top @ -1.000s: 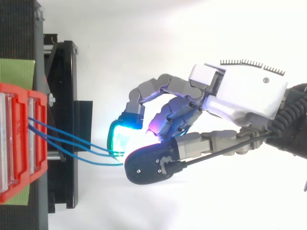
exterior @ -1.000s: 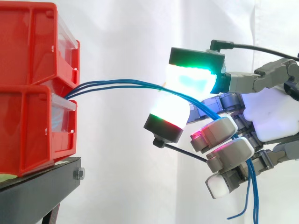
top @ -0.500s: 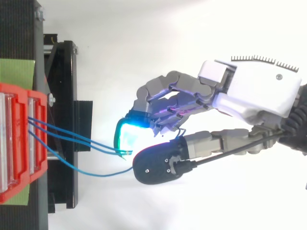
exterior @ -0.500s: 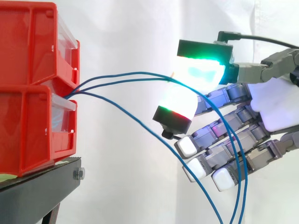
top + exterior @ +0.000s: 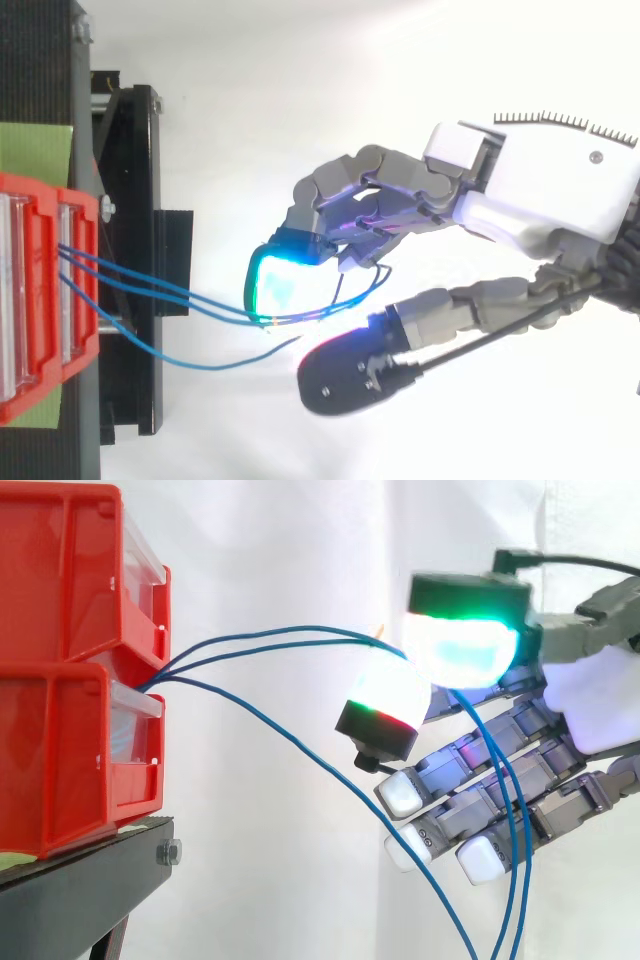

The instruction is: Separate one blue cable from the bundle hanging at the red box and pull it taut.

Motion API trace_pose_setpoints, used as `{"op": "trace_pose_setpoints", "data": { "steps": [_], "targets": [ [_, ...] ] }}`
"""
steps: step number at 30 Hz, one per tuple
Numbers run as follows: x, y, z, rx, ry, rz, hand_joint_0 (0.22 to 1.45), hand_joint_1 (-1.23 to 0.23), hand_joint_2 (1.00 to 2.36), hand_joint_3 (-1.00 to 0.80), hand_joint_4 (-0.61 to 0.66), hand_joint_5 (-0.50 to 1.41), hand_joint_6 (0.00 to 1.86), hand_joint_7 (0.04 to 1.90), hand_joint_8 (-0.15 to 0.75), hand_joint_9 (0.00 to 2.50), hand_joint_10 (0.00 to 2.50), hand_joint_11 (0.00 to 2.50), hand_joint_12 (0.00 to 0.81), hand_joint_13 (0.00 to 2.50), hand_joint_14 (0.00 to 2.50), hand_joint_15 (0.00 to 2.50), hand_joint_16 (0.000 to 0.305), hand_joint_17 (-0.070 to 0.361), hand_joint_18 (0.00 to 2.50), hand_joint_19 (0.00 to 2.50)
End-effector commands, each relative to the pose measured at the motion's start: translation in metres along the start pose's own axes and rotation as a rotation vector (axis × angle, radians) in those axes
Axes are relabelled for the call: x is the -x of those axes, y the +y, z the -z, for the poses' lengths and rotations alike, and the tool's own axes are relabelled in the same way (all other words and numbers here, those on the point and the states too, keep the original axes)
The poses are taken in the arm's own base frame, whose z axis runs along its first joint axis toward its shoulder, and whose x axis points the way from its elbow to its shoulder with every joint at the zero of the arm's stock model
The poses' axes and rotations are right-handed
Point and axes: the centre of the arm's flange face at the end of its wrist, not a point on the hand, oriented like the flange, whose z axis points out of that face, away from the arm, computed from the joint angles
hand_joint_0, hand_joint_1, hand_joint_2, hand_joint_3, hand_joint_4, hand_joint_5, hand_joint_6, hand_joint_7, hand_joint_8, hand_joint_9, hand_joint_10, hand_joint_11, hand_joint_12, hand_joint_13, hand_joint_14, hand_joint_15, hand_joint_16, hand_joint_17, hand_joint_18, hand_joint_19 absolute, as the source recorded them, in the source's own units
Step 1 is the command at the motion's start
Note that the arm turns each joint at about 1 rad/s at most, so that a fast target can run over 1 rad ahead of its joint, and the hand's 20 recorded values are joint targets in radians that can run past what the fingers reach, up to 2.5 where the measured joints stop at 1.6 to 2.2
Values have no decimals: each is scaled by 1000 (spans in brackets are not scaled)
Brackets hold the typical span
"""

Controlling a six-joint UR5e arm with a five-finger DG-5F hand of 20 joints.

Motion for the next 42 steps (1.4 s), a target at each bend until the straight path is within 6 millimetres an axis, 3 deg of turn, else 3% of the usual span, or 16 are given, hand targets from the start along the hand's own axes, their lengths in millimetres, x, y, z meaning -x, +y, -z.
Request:
{"op": "trace_pose_setpoints", "data": {
  "steps": [1, 5, 11, 17, 22, 29, 34, 42],
  "targets": [
    [0, 0, 0, 0, 0, 0, 679, -951, 1000, -500, -62, -251, 889, 959, 217, 489, 21, 905, 335, 473, 17, 451, 46, 104, 528, 523],
    [0, 0, 0, 0, 0, 0, 605, -939, 1000, -500, -58, -252, 889, 962, 221, 501, 21, 912, 333, 488, 17, 467, 46, 104, 530, 549],
    [0, 0, 0, 0, -3, 1, 521, -783, 1000, -500, 0, -250, 893, 925, 253, 579, 19, 936, 354, 526, 19, 480, 50, 112, 557, 575],
    [0, 0, 0, 0, -3, -2, 628, -662, 1000, -500, -21, -241, 888, 960, 250, 669, 21, 1002, 341, 571, 20, 509, 47, 105, 565, 588],
    [0, 0, 0, 0, -3, -5, 652, -687, 1000, -500, -23, -241, 892, 970, 248, 787, 16, 1294, 344, 684, 25, 679, 46, 105, 593, 594],
    [0, 0, 0, 2, -3, -19, 638, -696, 1000, -500, -13, -248, 896, 947, 251, 770, 12, 1390, 356, 790, 27, 924, 46, 104, 616, 620],
    [1, 0, 0, 2, -11, -20, 630, -684, 1000, -500, -9, -249, 896, 936, 233, 818, 53, 1625, 351, 894, 24, 1129, 46, 104, 617, 650],
    [1, -1, -1, 1, -9, -20, 632, -675, 1000, -500, -3, -249, 897, 935, 238, 779, 258, 1571, 339, 1009, 13, 1441, 47, 105, 671, 709]
  ]
}}
